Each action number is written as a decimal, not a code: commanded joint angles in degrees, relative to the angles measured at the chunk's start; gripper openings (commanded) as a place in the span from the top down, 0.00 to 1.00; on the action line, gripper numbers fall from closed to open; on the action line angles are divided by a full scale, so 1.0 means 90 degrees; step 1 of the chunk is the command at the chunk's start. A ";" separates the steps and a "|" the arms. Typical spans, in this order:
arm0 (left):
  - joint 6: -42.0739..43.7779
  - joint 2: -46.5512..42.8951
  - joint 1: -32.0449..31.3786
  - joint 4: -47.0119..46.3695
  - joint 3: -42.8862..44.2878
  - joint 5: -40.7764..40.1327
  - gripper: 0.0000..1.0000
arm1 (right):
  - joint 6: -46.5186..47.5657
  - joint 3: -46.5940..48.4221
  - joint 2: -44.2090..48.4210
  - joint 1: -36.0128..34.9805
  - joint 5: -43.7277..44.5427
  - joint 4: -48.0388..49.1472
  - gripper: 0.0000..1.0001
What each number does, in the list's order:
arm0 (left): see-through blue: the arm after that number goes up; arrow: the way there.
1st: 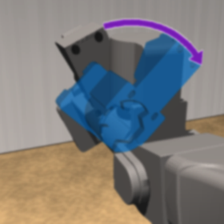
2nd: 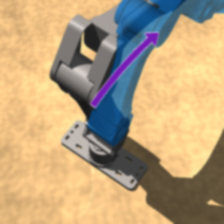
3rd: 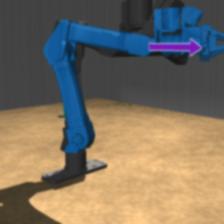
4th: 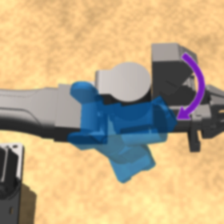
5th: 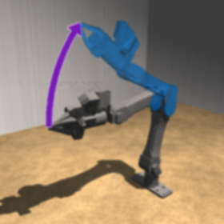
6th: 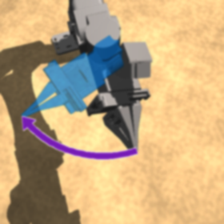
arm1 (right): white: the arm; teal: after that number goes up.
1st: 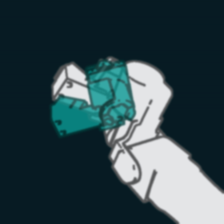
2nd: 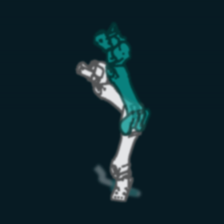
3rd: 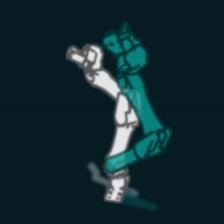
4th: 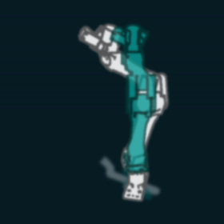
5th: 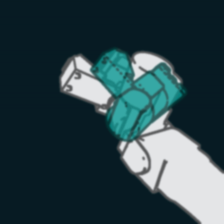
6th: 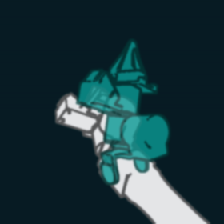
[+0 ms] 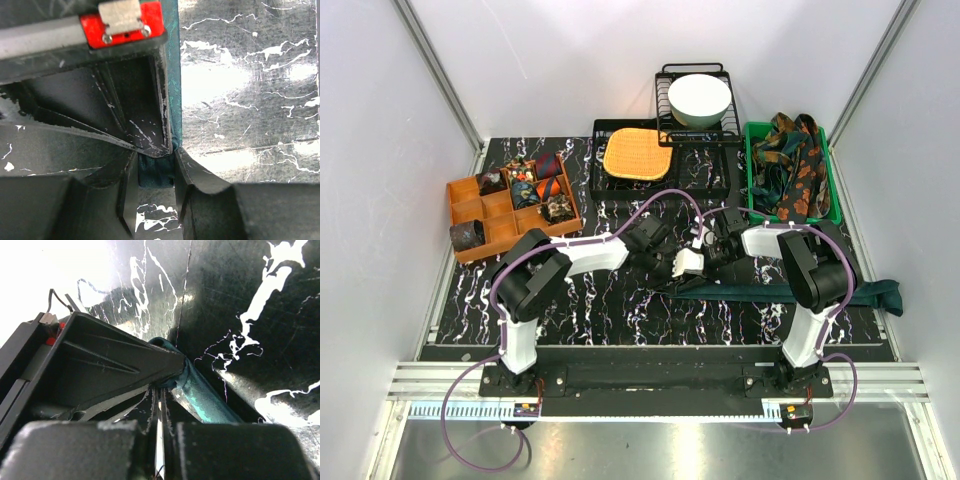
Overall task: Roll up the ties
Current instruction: Roll the tie at the center of the board.
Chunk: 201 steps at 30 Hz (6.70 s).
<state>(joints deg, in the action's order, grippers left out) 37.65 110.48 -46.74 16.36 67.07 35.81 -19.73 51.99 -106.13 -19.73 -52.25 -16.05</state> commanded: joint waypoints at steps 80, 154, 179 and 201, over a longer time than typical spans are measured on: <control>0.0348 -0.0019 -0.0188 0.0389 -0.0431 -0.1518 1.00 | 0.2588 0.1995 -0.0160 0.1332 0.2495 -0.3720 0.58; 0.0231 0.0098 0.0066 0.0995 0.0116 -0.1284 1.00 | 0.8687 -0.0690 0.3061 0.0931 0.3180 -0.2512 0.13; 0.0046 0.0039 0.0027 0.1092 0.0185 -0.1391 1.00 | -0.1205 -0.0766 0.1489 0.0739 -0.0074 0.1430 0.55; -0.0198 0.0166 0.0076 0.0966 0.0175 -0.1323 1.00 | -0.2203 -0.1167 -0.0024 -0.0054 0.0112 0.3610 0.59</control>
<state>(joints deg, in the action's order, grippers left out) 37.01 109.36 -46.44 21.87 68.95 26.35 -39.07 41.19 -105.10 -18.94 -51.55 11.84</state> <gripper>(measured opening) 0.148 0.420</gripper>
